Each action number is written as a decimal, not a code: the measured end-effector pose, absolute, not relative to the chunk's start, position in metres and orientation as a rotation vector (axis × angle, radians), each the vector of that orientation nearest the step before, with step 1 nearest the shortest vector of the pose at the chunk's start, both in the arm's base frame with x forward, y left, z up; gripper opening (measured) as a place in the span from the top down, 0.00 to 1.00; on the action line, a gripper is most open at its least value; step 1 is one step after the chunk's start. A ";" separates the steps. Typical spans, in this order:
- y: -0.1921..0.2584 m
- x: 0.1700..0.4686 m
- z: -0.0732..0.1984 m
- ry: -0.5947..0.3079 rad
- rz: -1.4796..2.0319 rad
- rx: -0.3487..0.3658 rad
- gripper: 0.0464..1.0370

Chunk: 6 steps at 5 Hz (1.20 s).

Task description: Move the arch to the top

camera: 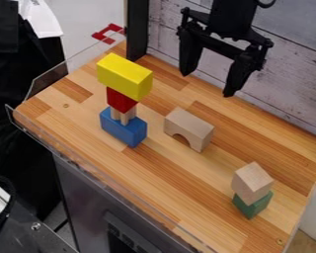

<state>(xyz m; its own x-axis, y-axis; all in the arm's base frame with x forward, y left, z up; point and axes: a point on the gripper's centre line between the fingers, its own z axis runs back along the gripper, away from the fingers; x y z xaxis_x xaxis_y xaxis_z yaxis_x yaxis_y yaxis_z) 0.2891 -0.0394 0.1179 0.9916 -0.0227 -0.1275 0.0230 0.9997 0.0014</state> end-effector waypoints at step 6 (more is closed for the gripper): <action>-0.065 0.294 0.080 0.020 0.414 -0.194 0.04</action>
<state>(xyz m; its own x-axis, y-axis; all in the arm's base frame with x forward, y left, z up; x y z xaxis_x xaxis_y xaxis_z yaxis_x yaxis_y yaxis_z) 0.2943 -0.0649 0.0795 0.9157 0.3976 -0.0591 -0.4015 0.8974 -0.1830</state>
